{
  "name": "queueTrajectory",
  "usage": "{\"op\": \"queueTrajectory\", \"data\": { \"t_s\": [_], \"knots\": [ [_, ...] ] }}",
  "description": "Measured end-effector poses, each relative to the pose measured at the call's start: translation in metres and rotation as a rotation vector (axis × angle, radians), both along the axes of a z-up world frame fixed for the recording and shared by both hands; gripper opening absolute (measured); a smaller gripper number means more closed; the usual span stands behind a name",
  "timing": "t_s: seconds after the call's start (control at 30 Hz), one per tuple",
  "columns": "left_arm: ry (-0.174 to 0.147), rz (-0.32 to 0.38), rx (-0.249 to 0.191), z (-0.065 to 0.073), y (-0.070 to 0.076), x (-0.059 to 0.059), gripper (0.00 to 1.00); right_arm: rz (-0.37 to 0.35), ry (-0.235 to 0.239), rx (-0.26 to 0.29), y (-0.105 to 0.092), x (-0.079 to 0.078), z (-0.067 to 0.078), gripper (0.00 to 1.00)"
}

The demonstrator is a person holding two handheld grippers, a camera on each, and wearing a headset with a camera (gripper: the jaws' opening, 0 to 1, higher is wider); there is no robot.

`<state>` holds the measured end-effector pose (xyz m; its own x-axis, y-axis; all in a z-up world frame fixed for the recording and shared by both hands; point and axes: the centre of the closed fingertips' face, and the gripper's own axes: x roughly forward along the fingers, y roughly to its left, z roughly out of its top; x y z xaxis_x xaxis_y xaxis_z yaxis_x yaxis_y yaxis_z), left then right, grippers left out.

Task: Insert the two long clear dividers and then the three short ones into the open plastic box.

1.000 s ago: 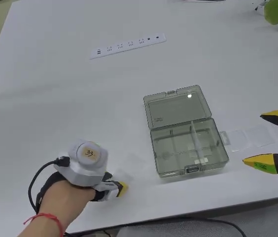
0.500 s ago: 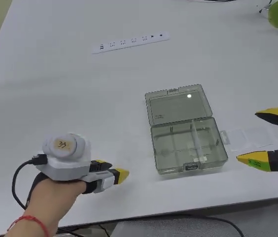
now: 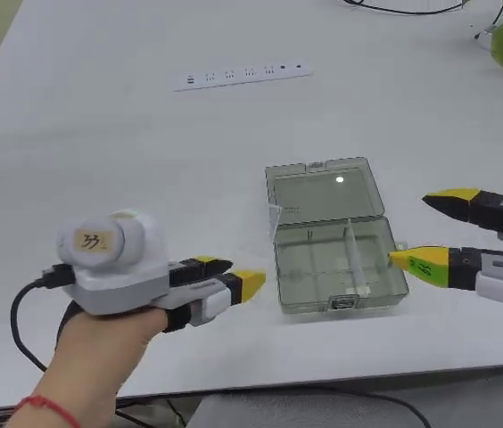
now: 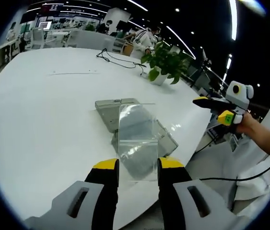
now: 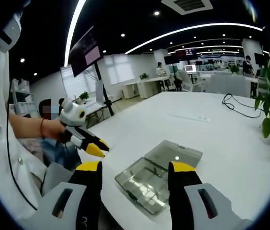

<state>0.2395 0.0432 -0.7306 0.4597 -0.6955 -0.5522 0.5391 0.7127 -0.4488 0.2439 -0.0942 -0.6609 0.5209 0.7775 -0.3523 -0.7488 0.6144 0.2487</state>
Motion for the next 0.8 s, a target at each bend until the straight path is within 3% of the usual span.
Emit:
{"op": "queueTrajectory", "data": {
  "t_s": [0.27, 0.5, 0.63, 0.8],
  "knots": [
    [-0.058, -0.017, -0.064, 0.022, -0.024, 0.003, 0.30, -0.062, 0.083, 0.091, 0.030, 0.005, 0.011, 0.40],
    [-0.094, -0.038, -0.091, 0.034, -0.041, 0.004, 0.30, -0.054, 0.135, 0.095, 0.057, 0.000, 0.003, 0.29],
    [-0.119, -0.063, -0.100, 0.040, -0.048, 0.004, 0.30, -0.068, 0.161, 0.092, 0.063, 0.000, -0.003, 0.24],
    [-0.129, -0.073, -0.104, 0.042, -0.052, 0.004, 0.30, -0.096, 0.185, 0.122, 0.068, 0.004, -0.002, 0.18]
  ]
}}
